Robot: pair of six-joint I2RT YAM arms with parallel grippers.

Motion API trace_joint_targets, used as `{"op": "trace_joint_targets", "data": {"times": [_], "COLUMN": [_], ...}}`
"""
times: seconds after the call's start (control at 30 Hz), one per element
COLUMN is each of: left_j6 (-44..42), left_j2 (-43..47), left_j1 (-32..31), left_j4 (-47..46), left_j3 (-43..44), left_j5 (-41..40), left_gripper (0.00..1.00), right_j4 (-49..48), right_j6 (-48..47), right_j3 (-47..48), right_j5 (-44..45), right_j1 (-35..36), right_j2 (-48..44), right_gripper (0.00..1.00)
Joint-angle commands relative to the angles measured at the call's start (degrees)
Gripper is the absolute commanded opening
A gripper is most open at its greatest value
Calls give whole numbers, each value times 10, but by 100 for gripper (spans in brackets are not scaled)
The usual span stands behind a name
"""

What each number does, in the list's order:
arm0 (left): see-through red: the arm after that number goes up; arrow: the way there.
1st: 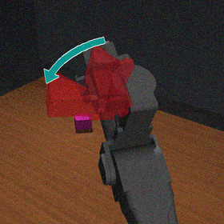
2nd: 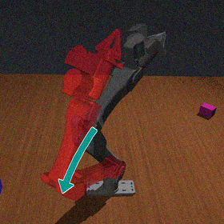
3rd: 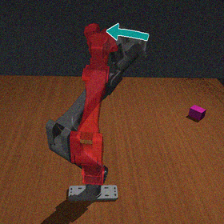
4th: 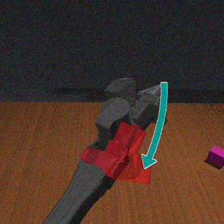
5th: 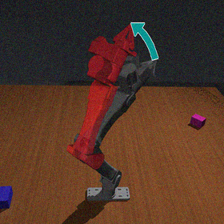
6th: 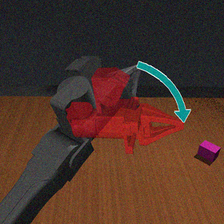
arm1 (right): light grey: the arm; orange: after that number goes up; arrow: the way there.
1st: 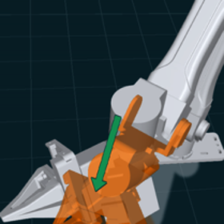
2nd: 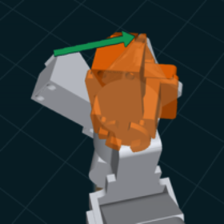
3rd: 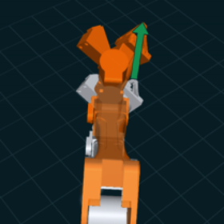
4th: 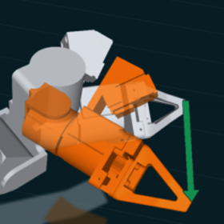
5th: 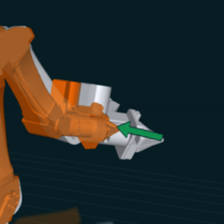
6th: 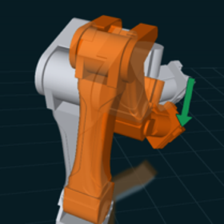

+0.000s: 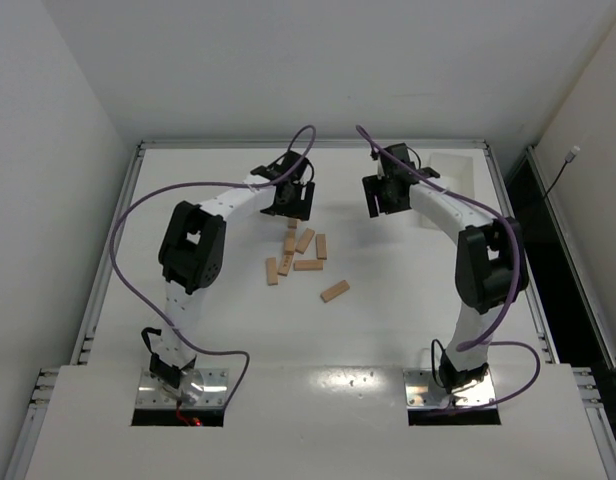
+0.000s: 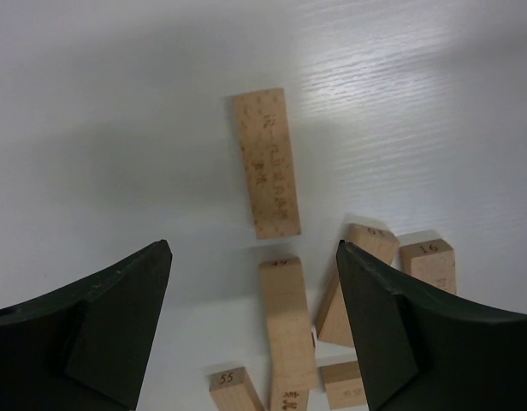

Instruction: Build the wood block tower

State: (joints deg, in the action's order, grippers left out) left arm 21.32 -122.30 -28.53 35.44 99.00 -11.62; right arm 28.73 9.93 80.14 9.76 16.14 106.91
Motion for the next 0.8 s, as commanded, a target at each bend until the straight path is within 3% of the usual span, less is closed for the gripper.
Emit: {"op": "trace_joint_targets", "data": {"times": [0.0, 0.17, 0.33, 0.57, 0.77], "left_j6": [-8, -14, -14, -2, -8], "left_j2": [-18, -41, -75, -112, -117], "left_j1": [-6, 5, 10, 10, 10], "left_j4": [-6, -6, 5, 12, 17], "left_j3": [39, 58, 83, 110, 115], "left_j5": [30, 50, 50, 55, 56], "left_gripper": [76, 76, 69, 52, 24], "right_j4": [-9, -3, 2, 7, 7], "right_j6": [3, 3, 3, 3, 3], "right_j3": [8, 13, 26, 37, 43], "right_j5": [-15, -15, -15, -20, -20], "right_j1": [-1, -1, -6, -6, -6], "right_j2": [7, 19, 30, 46, 52], "right_gripper": [63, 63, 61, 60, 60]}}
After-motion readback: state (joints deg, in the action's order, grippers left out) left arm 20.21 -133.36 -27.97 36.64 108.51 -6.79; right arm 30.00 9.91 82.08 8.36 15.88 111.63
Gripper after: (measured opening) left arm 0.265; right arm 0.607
